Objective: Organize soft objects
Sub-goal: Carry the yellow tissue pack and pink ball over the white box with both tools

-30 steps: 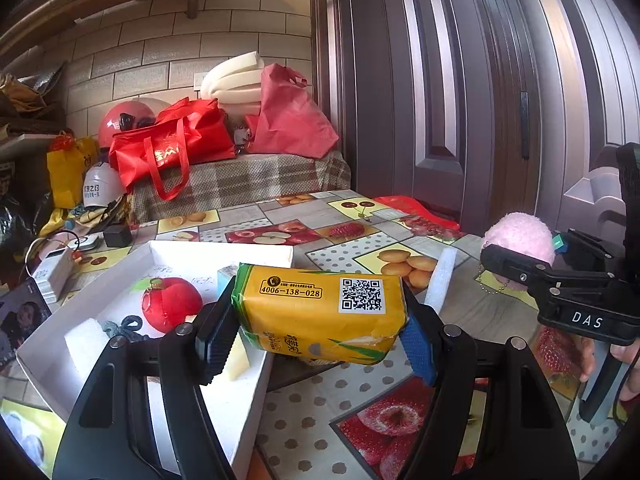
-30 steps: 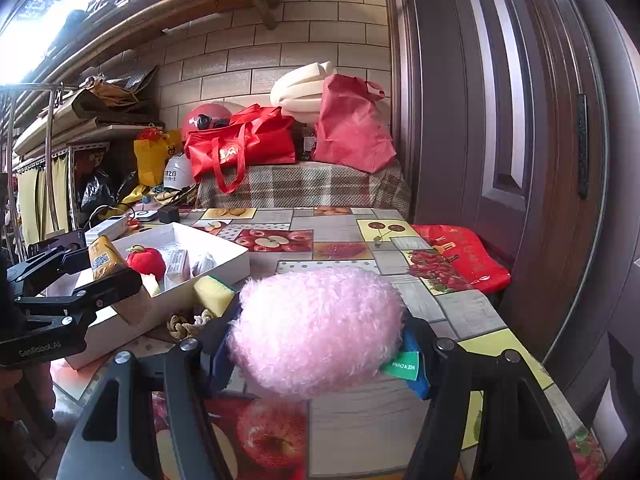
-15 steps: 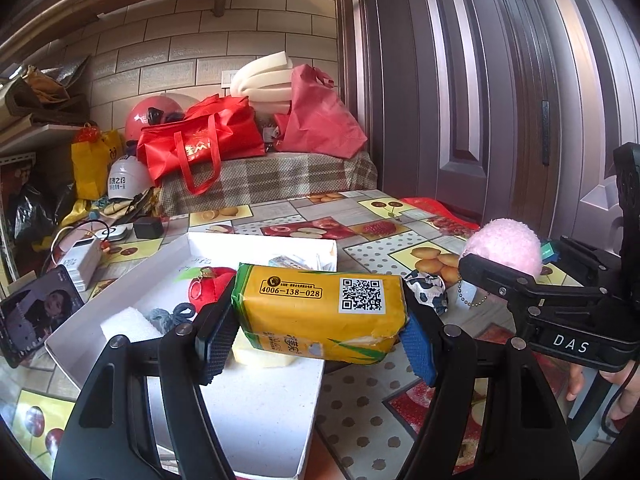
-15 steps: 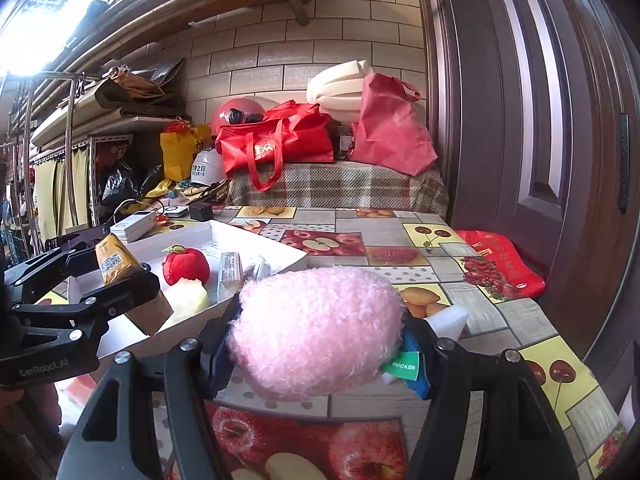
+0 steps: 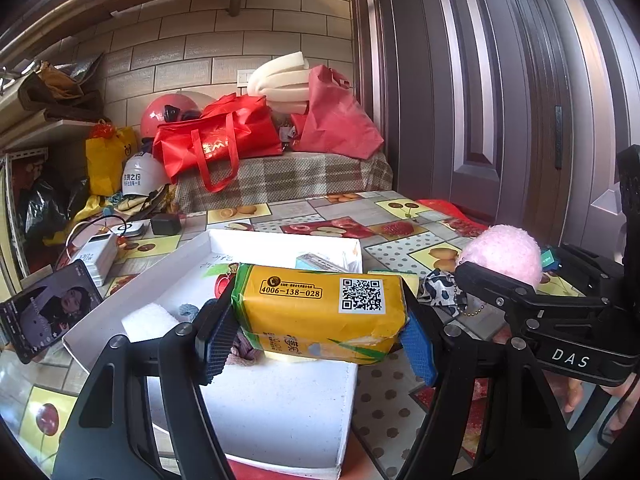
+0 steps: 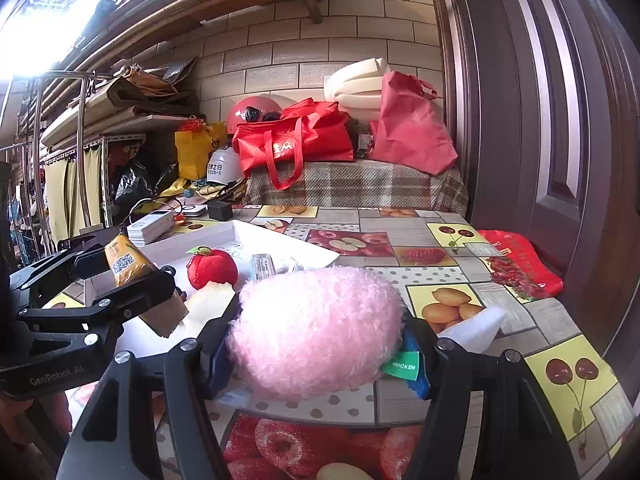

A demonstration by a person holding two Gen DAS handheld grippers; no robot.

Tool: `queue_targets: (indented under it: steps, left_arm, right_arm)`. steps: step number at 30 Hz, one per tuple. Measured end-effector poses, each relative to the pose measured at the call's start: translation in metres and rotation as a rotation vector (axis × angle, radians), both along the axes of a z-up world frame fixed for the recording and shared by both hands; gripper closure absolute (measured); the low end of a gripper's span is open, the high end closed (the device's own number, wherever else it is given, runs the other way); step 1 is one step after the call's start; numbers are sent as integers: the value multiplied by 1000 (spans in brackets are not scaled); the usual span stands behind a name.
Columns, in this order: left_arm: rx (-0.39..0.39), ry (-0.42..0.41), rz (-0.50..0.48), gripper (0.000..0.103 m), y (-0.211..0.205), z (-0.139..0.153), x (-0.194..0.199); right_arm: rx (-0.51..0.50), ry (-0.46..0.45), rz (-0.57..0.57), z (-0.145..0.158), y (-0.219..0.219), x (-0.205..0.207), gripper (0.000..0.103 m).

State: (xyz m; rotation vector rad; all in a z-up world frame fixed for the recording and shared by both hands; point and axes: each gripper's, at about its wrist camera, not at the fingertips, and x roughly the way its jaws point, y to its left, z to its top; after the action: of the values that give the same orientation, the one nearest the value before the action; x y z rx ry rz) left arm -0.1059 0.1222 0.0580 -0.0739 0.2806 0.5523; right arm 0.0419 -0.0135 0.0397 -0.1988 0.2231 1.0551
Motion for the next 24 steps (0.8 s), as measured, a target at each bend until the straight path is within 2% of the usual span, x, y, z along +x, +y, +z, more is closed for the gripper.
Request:
queue_targets:
  steps: [13, 24]
  left_arm:
    - [7, -8, 34, 31, 5, 0, -7]
    - [3, -21, 109, 31, 27, 0, -18]
  right_arm:
    - [-12, -1, 17, -2, 10, -6, 35]
    - [-20, -4, 17, -3, 13, -9, 35]
